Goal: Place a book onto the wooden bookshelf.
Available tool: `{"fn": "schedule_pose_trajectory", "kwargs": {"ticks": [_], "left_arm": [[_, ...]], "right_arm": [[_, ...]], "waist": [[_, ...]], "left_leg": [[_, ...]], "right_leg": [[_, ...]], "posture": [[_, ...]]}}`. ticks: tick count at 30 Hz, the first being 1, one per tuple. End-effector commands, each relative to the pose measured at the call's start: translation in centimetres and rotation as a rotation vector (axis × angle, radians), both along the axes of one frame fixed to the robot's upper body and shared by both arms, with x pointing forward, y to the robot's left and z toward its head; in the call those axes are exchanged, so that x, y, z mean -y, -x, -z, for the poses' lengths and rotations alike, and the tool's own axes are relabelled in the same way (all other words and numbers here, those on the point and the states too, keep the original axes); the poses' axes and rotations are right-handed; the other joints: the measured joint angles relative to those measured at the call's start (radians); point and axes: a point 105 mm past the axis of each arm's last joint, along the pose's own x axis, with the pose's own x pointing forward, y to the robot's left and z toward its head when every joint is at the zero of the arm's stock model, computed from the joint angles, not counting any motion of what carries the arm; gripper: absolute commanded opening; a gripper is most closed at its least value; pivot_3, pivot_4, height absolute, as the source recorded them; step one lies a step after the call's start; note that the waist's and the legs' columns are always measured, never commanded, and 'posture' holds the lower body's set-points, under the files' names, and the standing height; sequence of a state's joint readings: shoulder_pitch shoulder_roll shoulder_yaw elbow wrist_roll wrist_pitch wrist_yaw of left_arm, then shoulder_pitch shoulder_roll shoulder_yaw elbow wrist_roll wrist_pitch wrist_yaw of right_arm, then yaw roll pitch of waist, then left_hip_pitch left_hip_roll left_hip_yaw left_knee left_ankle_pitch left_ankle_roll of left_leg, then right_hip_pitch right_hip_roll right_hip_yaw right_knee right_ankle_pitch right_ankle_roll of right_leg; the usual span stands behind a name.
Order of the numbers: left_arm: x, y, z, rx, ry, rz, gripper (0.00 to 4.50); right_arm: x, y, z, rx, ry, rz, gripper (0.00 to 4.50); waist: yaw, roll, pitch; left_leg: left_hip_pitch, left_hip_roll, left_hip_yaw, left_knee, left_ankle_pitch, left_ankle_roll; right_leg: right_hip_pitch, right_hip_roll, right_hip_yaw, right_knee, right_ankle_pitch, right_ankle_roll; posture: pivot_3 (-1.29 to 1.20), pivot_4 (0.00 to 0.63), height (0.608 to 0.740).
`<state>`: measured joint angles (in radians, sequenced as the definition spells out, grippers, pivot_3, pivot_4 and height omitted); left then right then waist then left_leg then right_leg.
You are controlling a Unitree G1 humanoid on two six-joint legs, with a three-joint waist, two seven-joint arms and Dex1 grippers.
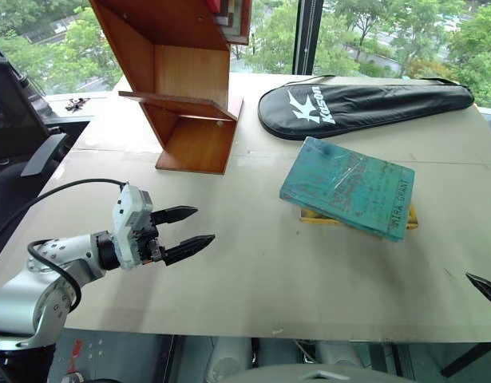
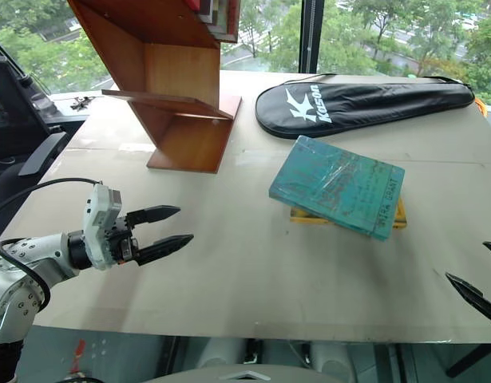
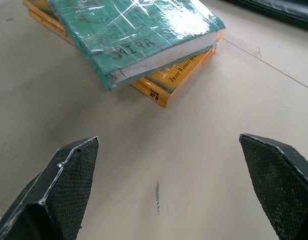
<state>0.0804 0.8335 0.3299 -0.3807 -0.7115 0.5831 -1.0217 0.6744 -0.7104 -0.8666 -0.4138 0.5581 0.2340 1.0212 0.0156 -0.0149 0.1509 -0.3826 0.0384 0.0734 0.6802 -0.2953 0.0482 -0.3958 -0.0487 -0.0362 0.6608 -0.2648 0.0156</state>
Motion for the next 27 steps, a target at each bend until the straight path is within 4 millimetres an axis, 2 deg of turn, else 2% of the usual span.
{"fn": "schedule_pose_trajectory", "kwargs": {"ticks": [1,5,8,10,13,15,16,19,20,24,27], "left_arm": [[0.5,0.0,-1.9,0.05,0.004,0.057,4.47],[1.8,-0.2,-3.5,0.085,0.025,0.134,4.47],[2.6,0.5,-3.7,0.091,0.023,0.204,4.47],[3.2,1.4,-4.1,0.105,0.021,0.28,4.47],[4.6,2.7,-5.2,0.143,0.046,0.386,4.5],[5.1,3.1,-5.6,0.148,0.067,0.409,4.5],[5.2,3.1,-5.8,0.152,0.073,0.413,4.5],[5.5,3.2,-5.4,0.138,0.095,0.41,4.5],[5.7,3.4,-5.2,0.132,0.1,0.418,4.5],[5.7,3.7,-5.0,0.121,0.103,0.407,4.5],[5.5,3.6,-4.9,0.129,0.094,0.386,4.5]], "right_arm": [[-0.5,-0.5,-0.7,0.059,0.011,0.016,4.5],[-1.3,-1.9,-1.2,0.114,0.014,0.063,4.5],[-1.3,-2.9,-1.0,0.093,0.161,0.108,4.5],[-1.6,-3.9,-0.8,0.041,0.114,0.117,4.5],[-0.3,-7.1,-0.4,-0.018,0.021,0.256,3.68],[-0.4,-8.8,-0.4,-0.043,0.032,0.274,2.55],[-0.3,-9.5,-0.4,-0.05,0.044,0.287,2.23],[0.3,-12.3,0.4,-0.108,0.035,0.377,0.83],[0.4,-13.3,0.8,-0.127,0.059,0.392,0.14],[-0.4,-16.4,2.0,-0.179,0.097,0.372,0.14],[-0.8,-17.9,3.6,-0.237,0.146,0.336,0.14]], "waist": [[0.001,-0.001,0.0],[0.0,0.001,0.0],[-0.004,0.002,-0.001],[-0.005,0.002,0.0],[-0.014,-0.002,0.001],[-0.009,0.0,0.001],[-0.004,0.0,0.0],[-0.003,0.001,0.001],[-0.003,0.001,0.001],[-0.005,0.0,0.001],[-0.002,0.0,0.001]], "left_leg": [[0.0,0.0,0.0,0.0,0.0,0.0],[0.0,0.0,-0.001,-0.001,0.0,0.0],[0.001,-0.001,0.001,-0.001,0.001,-0.001],[0.001,-0.001,0.002,-0.001,0.002,-0.003],[0.001,0.0,0.003,-0.001,0.002,-0.003],[0.001,-0.001,0.003,-0.001,0.002,-0.003],[0.001,-0.001,0.003,-0.001,0.002,-0.003],[0.0,-0.001,0.002,-0.001,0.002,-0.003],[0.0,-0.001,0.002,-0.001,0.002,-0.003],[-0.002,-0.001,0.002,-0.001,0.002,-0.003],[-0.006,-0.002,0.002,-0.001,0.003,-0.004]], "right_leg": [[0.0,0.0,0.0,0.0,0.0,0.0],[0.0,0.0,-0.001,0.0,0.0,0.0],[0.0,-0.001,0.001,0.001,0.0,0.0],[-0.001,0.0,0.001,0.001,0.001,0.002],[-0.001,0.002,0.002,0.001,0.001,0.001],[-0.001,0.001,0.003,0.001,0.0,0.0],[-0.001,0.001,0.003,0.001,0.0,0.0],[-0.002,0.003,0.003,0.001,0.001,0.002],[-0.002,0.003,0.003,0.001,0.002,0.003],[-0.004,0.004,0.004,0.001,0.002,0.003],[-0.008,0.005,0.005,0.001,0.002,0.004]], "posture": [[0.0,0.15,0.74],[0.0,0.15,0.74],[0.0,0.15,0.74],[0.0,0.15,0.74],[0.0,0.15,0.74],[0.0,0.15,0.74],[0.0,0.15,0.74],[0.0,0.15,0.74],[0.0,0.15,0.74],[0.0,0.15,0.74],[0.0,0.15,0.74]]}}
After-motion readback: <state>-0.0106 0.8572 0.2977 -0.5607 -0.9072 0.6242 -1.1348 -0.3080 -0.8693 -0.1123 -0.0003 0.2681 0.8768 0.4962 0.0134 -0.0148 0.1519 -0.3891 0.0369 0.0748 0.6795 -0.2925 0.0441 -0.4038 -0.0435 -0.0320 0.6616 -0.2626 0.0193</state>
